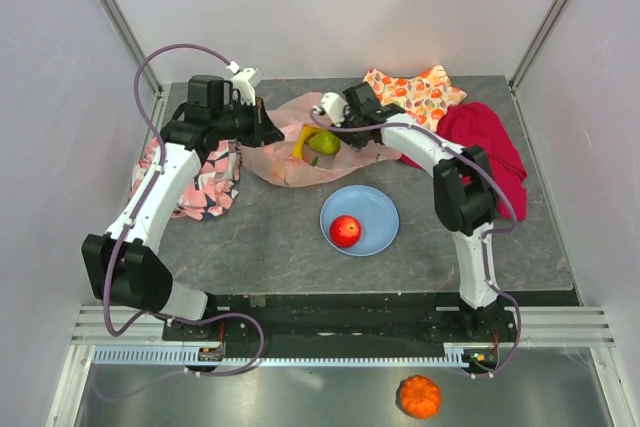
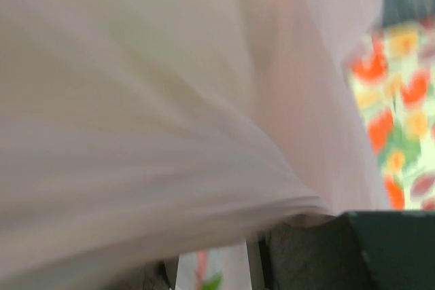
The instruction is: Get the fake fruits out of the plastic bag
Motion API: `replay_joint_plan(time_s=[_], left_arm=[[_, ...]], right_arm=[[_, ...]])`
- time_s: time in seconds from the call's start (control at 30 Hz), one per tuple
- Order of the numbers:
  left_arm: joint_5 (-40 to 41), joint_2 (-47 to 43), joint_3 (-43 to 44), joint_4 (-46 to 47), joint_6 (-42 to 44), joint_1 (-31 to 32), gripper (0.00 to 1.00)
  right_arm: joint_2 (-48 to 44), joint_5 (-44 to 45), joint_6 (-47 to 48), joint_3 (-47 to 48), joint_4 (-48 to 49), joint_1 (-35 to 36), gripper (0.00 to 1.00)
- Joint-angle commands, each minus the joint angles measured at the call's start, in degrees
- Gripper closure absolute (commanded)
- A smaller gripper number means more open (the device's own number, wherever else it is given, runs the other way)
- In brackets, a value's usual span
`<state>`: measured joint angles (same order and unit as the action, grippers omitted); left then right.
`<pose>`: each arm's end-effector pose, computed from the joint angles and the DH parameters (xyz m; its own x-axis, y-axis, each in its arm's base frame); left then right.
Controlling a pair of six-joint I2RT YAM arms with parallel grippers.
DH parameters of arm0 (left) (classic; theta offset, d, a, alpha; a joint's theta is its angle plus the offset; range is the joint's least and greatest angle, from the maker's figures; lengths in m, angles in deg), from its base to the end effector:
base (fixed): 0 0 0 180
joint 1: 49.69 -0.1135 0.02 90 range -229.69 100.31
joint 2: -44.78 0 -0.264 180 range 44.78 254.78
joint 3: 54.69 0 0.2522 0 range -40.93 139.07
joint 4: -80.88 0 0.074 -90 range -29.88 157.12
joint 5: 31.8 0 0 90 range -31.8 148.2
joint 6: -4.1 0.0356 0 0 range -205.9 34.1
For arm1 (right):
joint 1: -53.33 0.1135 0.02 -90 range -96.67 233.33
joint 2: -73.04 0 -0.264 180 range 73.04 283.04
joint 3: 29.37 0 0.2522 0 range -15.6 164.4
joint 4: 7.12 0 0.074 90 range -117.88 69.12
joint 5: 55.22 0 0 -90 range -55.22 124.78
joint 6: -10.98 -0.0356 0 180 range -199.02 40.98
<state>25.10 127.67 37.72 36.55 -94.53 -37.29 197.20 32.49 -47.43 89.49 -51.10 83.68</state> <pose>0.3096 -0.0880 0.3579 -0.6439 0.0129 -0.7650 0.5271 0.7321 -0.4314 0.4229 0.2492 0.2256 -0.2809 -0.7710 -0.5716 -0.7918 0.5227 -0.3159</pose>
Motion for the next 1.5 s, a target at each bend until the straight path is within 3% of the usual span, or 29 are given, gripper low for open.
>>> replay_joint_plan(time_s=[0.0, 0.13, 0.27, 0.33, 0.47, 0.73, 0.83, 0.93, 1.1, 1.17, 1.47], left_arm=[[-1.3, -0.1, 2.0, -0.1, 2.7, 0.4, 0.98], [-2.6, -0.7, 0.8, -0.2, 2.5, 1.5, 0.99], [-3.4, -1.2, 0.2, 0.1, 3.2, 3.1, 0.98], [-4.2, -1.1, -0.2, 0.4, 3.1, 3.7, 0.98], [-4.6, 0.2, 0.4, 0.9, 2.1, 4.4, 0.98], [-3.8, 3.3, 4.2, 1.7, 0.0, 5.9, 0.98], [-3.2, 3.9, 4.8, 1.7, 0.4, 5.9, 0.98], [-2.6, 4.3, 5.2, 1.5, 0.7, 5.8, 0.98], [-2.5, 5.4, 6.2, 0.9, 1.4, 5.9, 0.98], [-2.6, 5.9, 6.7, 0.7, 1.5, 5.9, 0.98], [-3.1, 7.7, 7.8, 0.6, 1.4, 5.9, 0.98]], right_arm=[[-6.9, 10.4, -3.3, -10.6, 0.8, -7.1, 0.56], [-16.2, 14.2, -3.1, -22.8, 1.7, -12.3, 0.56], [-31.7, 14.5, -4.4, -36.9, 1.1, -13.2, 0.56], [-36.0, 9.5, -5.1, -40.9, -0.5, -12.8, 0.55], [-39.1, -3.9, -4.4, -37.7, -2.7, -10.6, 0.52], [-26.9, -20.2, -2.1, -22.6, -3.9, -6.3, 0.55], [-21.8, -18.5, -0.5, -19.7, -3.7, -4.8, 0.55], [-16.5, -14.9, -1.6, -16.1, -2.4, -4.5, 0.46], [-11.2, -9.8, -3.2, -11.6, 2.6, -4.5, 0.22], [-9.7, -6.6, -4.6, -9.8, 3.8, -4.5, 0.05], [-0.8, -1.1, -6.5, -2.4, 4.1, -4.5, 0.02]])
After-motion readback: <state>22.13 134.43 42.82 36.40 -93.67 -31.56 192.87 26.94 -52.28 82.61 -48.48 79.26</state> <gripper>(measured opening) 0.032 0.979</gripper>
